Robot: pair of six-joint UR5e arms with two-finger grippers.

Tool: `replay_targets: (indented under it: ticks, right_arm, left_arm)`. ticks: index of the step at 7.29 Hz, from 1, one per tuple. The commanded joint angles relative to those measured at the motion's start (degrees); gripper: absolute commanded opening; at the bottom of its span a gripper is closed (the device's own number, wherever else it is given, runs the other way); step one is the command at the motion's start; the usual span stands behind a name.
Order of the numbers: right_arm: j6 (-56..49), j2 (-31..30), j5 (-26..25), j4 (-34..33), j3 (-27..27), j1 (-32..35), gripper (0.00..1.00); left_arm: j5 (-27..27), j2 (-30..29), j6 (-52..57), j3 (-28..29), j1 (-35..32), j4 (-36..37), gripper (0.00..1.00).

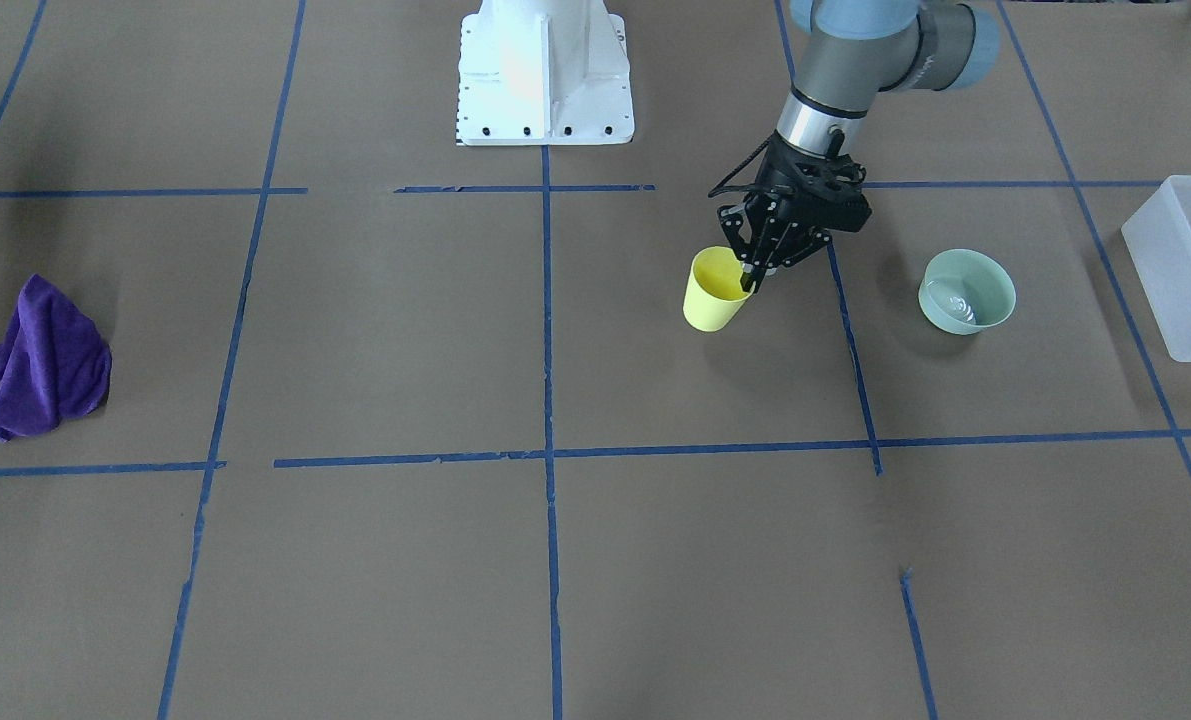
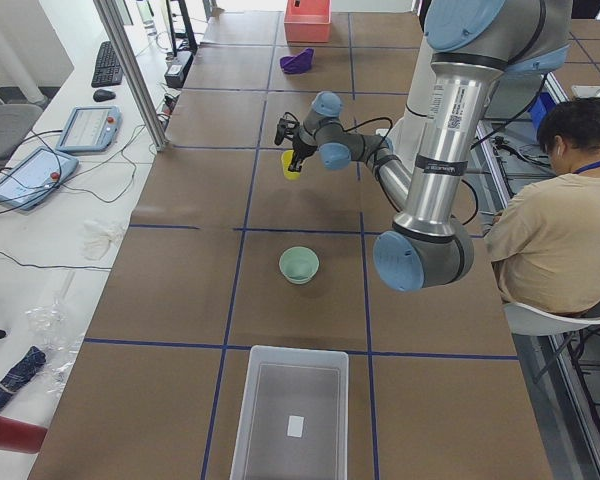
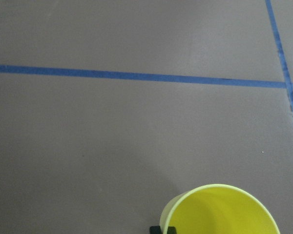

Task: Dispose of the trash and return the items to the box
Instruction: 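Lift the yellow cup and carry it toward the clear bin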

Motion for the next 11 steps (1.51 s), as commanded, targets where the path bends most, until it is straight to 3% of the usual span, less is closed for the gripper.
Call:
replay_targets:
  ticks: [1,3,6,8,9,11]
  right_arm:
    - [-0.1,0.0,0.0,0.0,0.0,0.0,1.00]
    - [-0.1,0.1,-0.1,0.0,-0.1,-0.3,1.00]
    - [-0.2,0.1,0.1,0.0,-0.1,-0.3,1.00]
    - [-0.3,0.4,0.1,0.4,-1.3,-0.5,1.00]
    - [-0.3,0.6,0.1,0.4,-1.3,-0.5,1.00]
    - [-0.2,0.7,0.1,0.4,-1.3,-0.5,1.00]
  left_arm:
    - [-11.9,6.1,23.2,-2.5,-18.4,0.0,0.00]
    - [-20.8,11.6,49.6,0.6,-32.5,0.0,0.00]
    - [-27.6,15.9,82.6,12.7,-53.0,-0.7,0.00]
    - [-29.0,18.8,90.2,19.2,-55.3,-3.8,0.00]
    - [-32.0,21.6,90.6,22.3,-55.3,-10.1,0.00]
    - [-32.7,26.0,90.6,26.2,-55.3,-18.8,0.00]
